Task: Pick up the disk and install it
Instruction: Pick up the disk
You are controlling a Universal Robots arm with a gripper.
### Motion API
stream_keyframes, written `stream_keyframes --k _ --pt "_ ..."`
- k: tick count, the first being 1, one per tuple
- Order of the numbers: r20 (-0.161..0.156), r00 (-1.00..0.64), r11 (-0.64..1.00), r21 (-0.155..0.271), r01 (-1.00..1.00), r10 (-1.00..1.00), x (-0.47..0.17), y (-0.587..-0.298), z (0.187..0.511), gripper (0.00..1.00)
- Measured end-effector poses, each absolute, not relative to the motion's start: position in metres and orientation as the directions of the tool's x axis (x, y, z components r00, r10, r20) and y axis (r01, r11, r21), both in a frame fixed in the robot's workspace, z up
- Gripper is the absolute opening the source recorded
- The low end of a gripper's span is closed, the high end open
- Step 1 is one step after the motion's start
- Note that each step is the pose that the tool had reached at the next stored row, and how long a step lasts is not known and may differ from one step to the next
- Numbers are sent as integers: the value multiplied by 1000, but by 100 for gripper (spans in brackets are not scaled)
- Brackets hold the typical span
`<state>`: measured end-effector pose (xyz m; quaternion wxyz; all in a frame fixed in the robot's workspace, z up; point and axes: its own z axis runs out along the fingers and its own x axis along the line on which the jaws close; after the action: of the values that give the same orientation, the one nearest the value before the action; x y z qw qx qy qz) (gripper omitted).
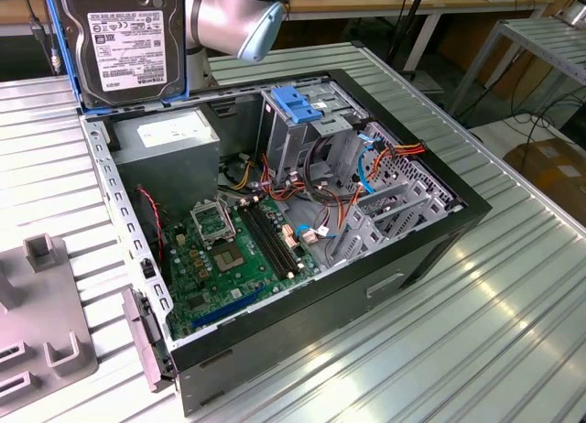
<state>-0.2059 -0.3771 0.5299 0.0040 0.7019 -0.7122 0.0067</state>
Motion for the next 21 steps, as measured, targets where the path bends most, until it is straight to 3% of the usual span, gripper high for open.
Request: stream_keyframes --k 21 --pt "15 -15 15 -4 -1000 -1000 -173 -396 528 37"
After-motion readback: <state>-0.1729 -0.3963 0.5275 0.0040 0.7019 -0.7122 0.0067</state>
